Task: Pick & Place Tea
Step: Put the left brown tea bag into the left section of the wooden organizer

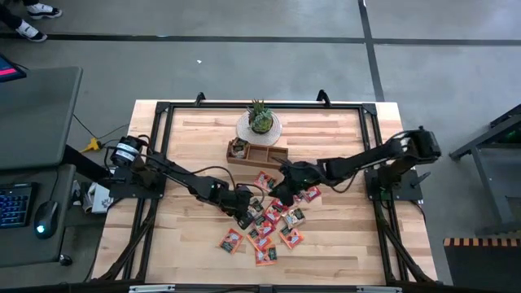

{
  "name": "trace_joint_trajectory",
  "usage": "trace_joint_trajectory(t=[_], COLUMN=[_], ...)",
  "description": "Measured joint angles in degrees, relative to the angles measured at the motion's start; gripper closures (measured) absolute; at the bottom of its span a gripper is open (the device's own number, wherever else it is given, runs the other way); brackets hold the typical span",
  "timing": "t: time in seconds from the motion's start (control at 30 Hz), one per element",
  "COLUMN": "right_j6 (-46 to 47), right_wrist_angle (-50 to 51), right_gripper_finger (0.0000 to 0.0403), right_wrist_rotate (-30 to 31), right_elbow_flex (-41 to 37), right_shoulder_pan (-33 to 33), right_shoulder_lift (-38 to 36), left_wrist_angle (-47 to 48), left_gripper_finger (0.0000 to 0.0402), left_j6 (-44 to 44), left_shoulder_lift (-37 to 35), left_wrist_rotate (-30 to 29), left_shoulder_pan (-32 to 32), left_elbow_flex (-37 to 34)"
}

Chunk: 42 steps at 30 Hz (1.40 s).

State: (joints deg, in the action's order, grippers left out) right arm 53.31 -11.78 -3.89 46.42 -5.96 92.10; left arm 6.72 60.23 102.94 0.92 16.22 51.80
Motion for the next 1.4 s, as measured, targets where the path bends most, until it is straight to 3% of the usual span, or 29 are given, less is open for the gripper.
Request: trace_joint_trajectory(t=[0.3, 0.5, 0.7, 1.4], right_j6=[4.5, 6.9, 6.9, 9.7], right_wrist_angle=[-6.0, -9.3, -9.2, -7.2], right_gripper_finger=[0.0231, 0.0208, 0.0191, 0.0190], right_wrist_rotate=[-6.2, -7.4, -8.7, -9.6], right_elbow_flex=[0.0, 0.0, 0.0, 2.0], right_shoulder_pan=[1.4, 2.6, 3.4, 2.2], right_shoulder_lift=[7.3, 10.3, 10.4, 11.2], left_wrist_angle=[-0.6, -0.8, -1.0, -3.0], left_gripper_finger=[0.0401, 0.0401, 0.0401, 0.0401], left_j6=[-0.2, -0.2, -1.0, -1.5], left_shoulder_lift=[0.1, 0.2, 0.2, 0.2], left_wrist_rotate=[-0.8, -1.0, -1.1, -2.4], left_shoulder_pan=[0.0, 0.0, -0.1, -0.1], left_elbow_flex=[-0.1, -0.2, -0.2, -0.2])
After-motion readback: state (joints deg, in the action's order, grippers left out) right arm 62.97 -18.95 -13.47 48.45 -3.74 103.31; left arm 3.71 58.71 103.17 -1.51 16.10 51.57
